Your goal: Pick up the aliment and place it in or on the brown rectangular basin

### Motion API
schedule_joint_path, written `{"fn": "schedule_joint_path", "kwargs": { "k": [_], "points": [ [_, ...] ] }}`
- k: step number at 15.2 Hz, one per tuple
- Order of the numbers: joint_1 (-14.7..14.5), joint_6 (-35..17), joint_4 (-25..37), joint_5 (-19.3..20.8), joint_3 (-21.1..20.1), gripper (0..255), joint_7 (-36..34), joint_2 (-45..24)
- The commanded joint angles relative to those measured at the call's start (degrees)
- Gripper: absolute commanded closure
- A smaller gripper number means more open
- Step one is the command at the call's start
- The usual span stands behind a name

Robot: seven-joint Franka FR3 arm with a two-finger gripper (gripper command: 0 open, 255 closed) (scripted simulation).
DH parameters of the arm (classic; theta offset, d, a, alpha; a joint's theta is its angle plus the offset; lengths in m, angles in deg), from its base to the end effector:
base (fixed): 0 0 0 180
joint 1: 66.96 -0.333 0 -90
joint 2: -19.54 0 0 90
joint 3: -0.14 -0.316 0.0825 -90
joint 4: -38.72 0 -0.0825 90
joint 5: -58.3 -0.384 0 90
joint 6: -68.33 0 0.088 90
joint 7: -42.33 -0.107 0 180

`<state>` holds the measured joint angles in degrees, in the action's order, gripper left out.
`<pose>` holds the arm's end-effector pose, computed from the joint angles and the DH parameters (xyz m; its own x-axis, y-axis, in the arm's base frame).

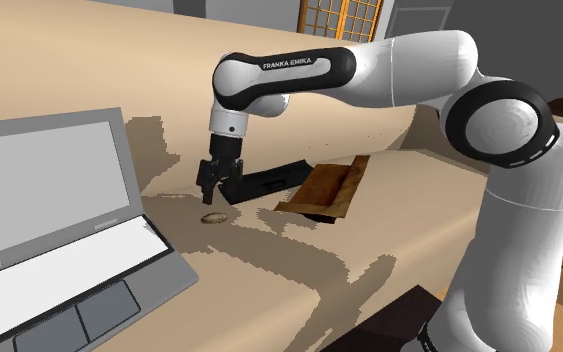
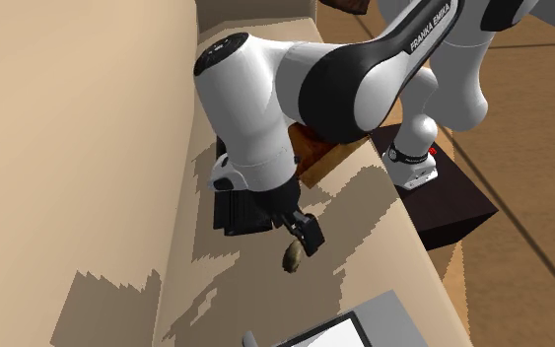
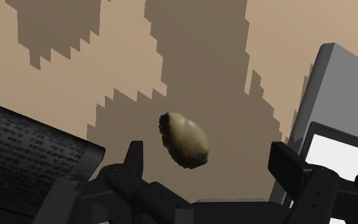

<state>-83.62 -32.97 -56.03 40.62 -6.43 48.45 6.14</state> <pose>0.5613 0.2639 0.4688 0.8976 0.4308 -0.0939 0.3812 -0.8652 -0.3258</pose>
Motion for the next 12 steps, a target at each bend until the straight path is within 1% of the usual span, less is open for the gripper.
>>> {"fn": "schedule_joint_path", "kwargs": {
  "k": [1,4,11,12],
  "points": [
    [-0.24,-1.53,-1.04,-0.1,-0.15,0,0.16,-0.45],
    [-0.53,-3.43,-2.8,-0.25,-0.33,0,0.29,-0.55],
    [-0.53,-3.43,-2.8,-0.25,-0.33,0,0.29,-0.55],
    [-0.53,-3.43,-2.79,-0.25,-0.33,255,0.29,-0.55]
  ]
}}
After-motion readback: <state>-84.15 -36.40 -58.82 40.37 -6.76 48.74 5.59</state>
